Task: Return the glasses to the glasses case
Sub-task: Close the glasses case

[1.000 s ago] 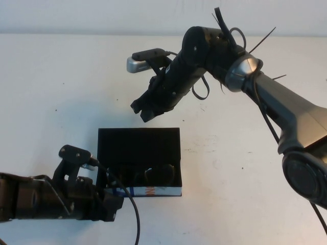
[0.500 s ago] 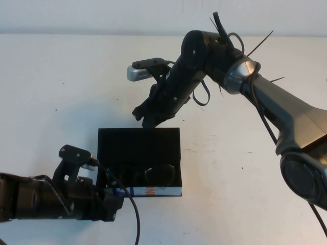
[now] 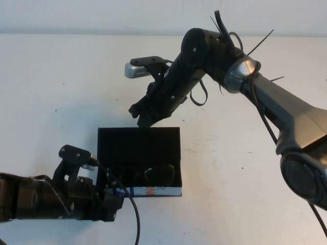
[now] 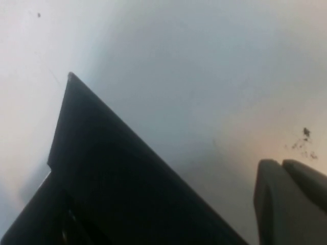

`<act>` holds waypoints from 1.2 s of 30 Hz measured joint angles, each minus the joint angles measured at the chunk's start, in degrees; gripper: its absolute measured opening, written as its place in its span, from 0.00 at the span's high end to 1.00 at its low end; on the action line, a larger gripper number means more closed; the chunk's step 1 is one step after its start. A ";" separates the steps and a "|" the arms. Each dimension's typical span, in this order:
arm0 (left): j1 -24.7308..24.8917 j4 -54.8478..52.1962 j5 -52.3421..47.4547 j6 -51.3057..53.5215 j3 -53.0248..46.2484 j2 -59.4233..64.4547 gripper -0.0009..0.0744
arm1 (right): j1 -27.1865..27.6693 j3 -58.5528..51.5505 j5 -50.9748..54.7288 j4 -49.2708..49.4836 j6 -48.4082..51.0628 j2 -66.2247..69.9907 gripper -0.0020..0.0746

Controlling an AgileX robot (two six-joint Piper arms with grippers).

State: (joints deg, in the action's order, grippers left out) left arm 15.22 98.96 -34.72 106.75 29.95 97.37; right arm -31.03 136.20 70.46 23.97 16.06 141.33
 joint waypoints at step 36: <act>0.00 0.15 0.21 0.00 0.00 0.00 0.99 | -6.23 -31.08 -0.21 -0.82 -0.43 -19.26 0.99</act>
State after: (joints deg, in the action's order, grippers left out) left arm 15.22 99.11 -34.51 106.75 29.95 97.37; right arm -37.26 105.12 70.26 23.15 15.63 122.07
